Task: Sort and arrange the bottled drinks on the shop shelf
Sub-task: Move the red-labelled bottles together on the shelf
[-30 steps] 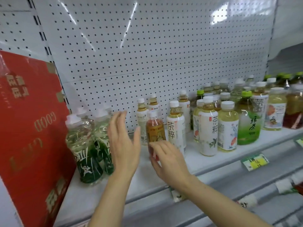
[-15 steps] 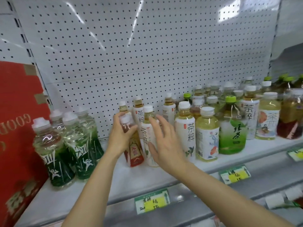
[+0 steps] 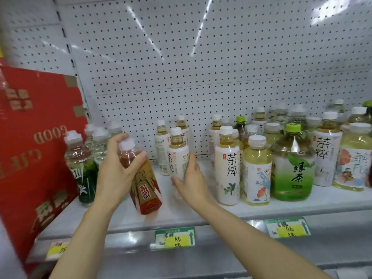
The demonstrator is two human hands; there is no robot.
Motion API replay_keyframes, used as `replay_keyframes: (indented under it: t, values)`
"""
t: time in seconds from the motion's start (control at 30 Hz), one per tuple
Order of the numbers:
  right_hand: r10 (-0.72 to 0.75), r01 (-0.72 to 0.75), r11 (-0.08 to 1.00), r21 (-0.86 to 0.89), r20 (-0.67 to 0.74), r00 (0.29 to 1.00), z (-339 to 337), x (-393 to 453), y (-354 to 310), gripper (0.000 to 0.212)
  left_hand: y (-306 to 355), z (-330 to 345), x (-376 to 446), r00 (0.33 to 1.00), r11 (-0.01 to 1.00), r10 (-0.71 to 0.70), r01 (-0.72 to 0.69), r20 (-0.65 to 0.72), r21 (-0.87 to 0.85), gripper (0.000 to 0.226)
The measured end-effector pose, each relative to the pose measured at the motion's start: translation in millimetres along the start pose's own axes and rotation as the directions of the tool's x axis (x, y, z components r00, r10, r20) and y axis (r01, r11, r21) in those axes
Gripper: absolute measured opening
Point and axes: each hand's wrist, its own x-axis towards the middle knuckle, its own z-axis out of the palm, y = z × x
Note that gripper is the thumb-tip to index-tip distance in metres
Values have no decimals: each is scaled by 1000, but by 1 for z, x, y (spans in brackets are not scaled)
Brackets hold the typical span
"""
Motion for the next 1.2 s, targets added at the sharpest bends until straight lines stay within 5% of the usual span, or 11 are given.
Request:
replay_keyframes:
  t: [0.33, 0.5, 0.57, 0.7, 0.93, 1.13, 1.2]
  values:
    - [25, -27, 999, 32, 65, 998, 23, 9, -11, 89, 2, 0, 6, 994, 1000, 29, -29, 106, 2, 53]
    - [-55, 71, 930, 362, -55, 997, -19, -29, -25, 44, 19, 17, 12, 977, 996, 86, -76, 197, -56, 52]
    - [-107, 124, 870, 477, -63, 992, -35, -45, -34, 52, 35, 29, 11, 970, 989, 125, -106, 208, -98, 50]
    - [-136, 210, 888, 409, -202, 970, -59, -56, -35, 77, 65, 58, 2, 945, 967, 207, -159, 253, -197, 48]
    - [-67, 194, 909, 370, -330, 942, -104, -72, -4, 76, 102, 91, -1, 846, 948, 279, -167, 454, -270, 39]
    - [-27, 179, 913, 367, -384, 923, -148, -81, 20, 68, 143, 118, 29, 871, 939, 336, -280, 358, -200, 25]
    - [-10, 175, 914, 365, -411, 911, -170, -84, 29, 66, 155, 139, 36, 829, 933, 355, -343, 431, -110, 30]
